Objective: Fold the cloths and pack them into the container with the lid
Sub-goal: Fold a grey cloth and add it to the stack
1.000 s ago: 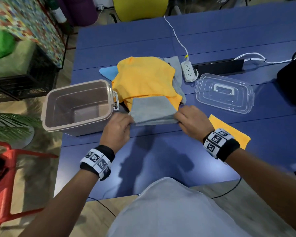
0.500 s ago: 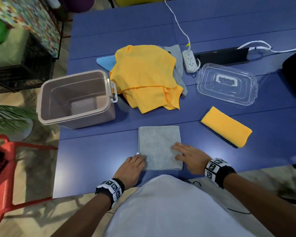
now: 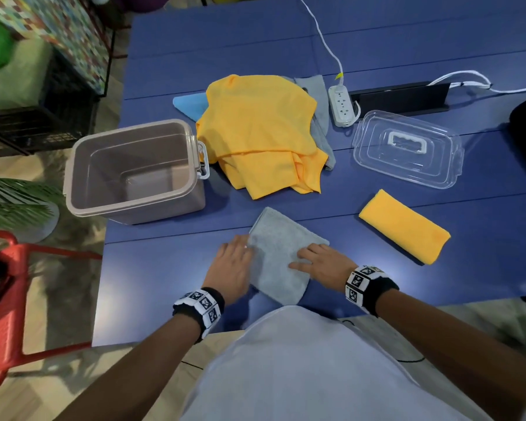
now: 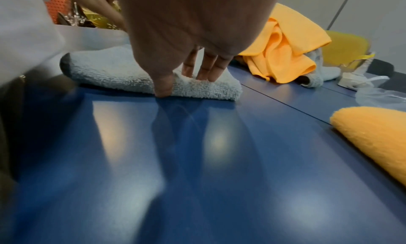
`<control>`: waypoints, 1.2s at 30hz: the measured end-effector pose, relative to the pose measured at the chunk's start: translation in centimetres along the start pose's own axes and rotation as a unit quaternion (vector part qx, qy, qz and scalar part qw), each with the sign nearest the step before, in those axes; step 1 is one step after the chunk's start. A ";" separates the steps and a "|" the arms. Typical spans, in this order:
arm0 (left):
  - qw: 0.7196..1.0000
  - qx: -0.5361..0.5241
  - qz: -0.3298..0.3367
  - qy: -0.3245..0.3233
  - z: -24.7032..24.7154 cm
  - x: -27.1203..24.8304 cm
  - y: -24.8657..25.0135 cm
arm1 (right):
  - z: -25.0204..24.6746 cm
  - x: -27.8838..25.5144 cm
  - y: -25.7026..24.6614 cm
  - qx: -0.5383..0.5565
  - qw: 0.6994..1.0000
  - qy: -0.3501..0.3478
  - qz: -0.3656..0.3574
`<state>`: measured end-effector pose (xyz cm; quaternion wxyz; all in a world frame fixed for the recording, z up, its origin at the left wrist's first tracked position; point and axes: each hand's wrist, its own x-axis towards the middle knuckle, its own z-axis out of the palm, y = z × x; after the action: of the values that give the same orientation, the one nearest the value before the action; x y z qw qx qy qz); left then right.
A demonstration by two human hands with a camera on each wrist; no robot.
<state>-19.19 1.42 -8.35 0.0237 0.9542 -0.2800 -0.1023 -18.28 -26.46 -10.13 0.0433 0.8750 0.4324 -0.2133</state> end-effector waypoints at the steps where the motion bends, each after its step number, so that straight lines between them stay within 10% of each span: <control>1: 0.998 -0.022 0.056 0.008 0.4 -0.1 1.3 | -0.1 0.2 -0.2 -0.002 1.000 0.000 -0.009; 4: 0.985 -0.044 0.147 -0.084 2.6 -0.3 4.1 | -0.1 0.3 0.5 0.011 1.000 -0.022 0.002; 13: 0.988 0.027 0.056 -0.142 3.3 1.5 3.3 | 0.9 -0.2 -0.2 0.068 0.987 0.001 0.143; 20: 0.992 -0.063 0.106 -0.017 4.3 -1.7 1.0 | 4.4 -2.8 -0.2 0.050 0.985 0.155 0.048; 23: 0.984 -0.173 0.022 0.025 4.0 -2.5 0.6 | 4.3 -3.5 -0.1 0.067 0.974 0.212 0.035; 36: 0.789 -0.520 -0.324 -0.037 0.8 2.6 -1.7 | 0.9 0.7 2.2 0.427 0.838 0.156 0.301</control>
<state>-16.31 1.49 -9.77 0.4719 0.8277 0.1403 -0.2693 -16.53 -27.50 -11.45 -0.3412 0.9152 0.0149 -0.2138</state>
